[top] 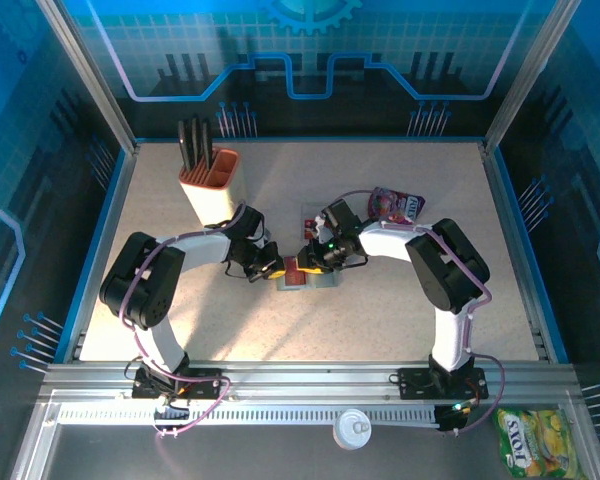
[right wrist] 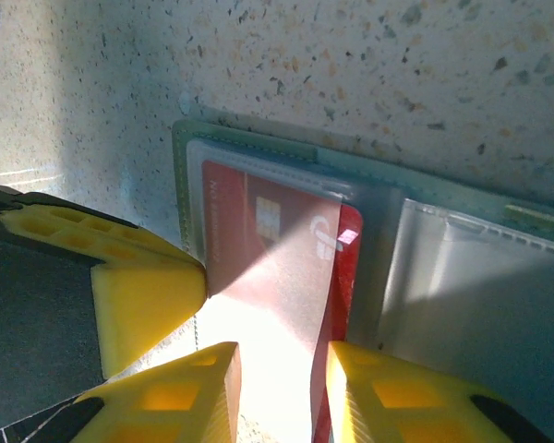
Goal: Take the credit cards out of the card holder
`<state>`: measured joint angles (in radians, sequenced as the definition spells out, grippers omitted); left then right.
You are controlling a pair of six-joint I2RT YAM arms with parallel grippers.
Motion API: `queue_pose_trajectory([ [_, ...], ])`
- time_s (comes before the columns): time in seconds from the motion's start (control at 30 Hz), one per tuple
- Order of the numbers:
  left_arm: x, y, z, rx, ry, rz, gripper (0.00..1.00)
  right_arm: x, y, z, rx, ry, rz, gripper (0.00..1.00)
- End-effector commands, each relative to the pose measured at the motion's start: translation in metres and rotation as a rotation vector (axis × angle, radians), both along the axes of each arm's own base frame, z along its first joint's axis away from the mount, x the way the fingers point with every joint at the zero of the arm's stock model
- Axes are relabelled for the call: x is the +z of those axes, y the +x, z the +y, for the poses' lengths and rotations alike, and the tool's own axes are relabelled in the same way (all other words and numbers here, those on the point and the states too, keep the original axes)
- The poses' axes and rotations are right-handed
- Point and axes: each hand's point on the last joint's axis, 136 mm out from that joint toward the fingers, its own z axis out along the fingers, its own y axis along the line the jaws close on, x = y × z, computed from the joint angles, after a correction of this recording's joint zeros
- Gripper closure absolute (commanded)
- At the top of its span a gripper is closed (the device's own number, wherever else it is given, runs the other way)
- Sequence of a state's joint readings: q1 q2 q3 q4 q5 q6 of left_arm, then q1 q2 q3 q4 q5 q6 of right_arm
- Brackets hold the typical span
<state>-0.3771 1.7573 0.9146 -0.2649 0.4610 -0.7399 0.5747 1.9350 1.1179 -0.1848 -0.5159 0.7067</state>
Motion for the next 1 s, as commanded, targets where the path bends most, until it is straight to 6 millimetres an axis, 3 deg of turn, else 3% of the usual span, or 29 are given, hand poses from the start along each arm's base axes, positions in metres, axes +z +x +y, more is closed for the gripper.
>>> queue_pose_trajectory([
  [0.0,-0.008,-0.004,0.002,-0.021,0.03,0.019,1.0,-0.011,-0.005,-0.007,0.003,-0.039,0.023,0.68],
  [0.33,-0.004,-0.002,0.002,-0.022,0.027,0.013,1.0,0.001,0.0,-0.017,0.006,-0.107,-0.036,0.68],
  [0.7,0.019,0.006,0.0,-0.026,0.017,-0.03,1.0,0.014,0.002,-0.017,-0.004,-0.086,-0.068,0.67],
  [0.97,0.027,0.007,-0.019,-0.057,-0.012,-0.035,1.0,0.01,0.002,-0.022,-0.015,-0.078,-0.048,0.67],
])
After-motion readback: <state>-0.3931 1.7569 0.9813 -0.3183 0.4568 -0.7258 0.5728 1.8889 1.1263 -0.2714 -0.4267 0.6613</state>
